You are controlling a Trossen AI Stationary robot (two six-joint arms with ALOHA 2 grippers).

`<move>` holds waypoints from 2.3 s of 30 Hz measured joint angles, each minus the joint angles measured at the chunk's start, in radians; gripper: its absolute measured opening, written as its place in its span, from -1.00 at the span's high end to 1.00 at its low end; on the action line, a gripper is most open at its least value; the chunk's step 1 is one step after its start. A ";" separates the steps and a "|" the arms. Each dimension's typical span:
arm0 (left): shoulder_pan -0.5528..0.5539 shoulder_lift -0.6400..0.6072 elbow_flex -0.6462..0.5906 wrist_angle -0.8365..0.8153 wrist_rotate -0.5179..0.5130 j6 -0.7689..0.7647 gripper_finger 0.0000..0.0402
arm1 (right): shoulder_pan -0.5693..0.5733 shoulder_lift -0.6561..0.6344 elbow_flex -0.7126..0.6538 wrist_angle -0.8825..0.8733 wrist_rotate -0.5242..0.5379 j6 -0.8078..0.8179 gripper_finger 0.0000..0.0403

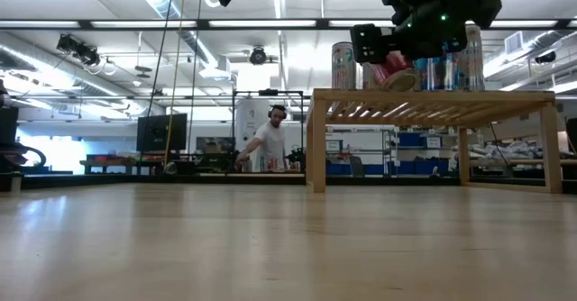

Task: Place canned beverage on shelf
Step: Put the pink-white soda can on the shelf aligned with the other pink-white soda can

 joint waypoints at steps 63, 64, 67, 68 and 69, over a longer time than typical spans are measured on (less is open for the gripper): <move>0.000 0.000 0.000 0.002 0.000 -0.010 0.02 | 0.045 0.029 -0.025 0.095 -0.022 -0.060 -0.50; 0.000 0.000 0.000 0.002 0.000 -0.010 0.02 | 0.045 0.029 -0.025 0.095 -0.023 -0.061 -0.50; 0.000 0.000 0.000 0.002 0.000 -0.010 0.02 | 0.040 0.029 -0.025 0.095 -0.031 -0.061 -0.50; 0.000 0.000 0.000 0.002 0.000 -0.010 0.02 | 0.038 0.029 -0.025 0.095 -0.036 -0.060 -0.50; 0.000 0.000 0.000 0.002 0.000 -0.010 0.02 | 0.037 0.029 -0.025 0.095 -0.037 -0.060 -0.50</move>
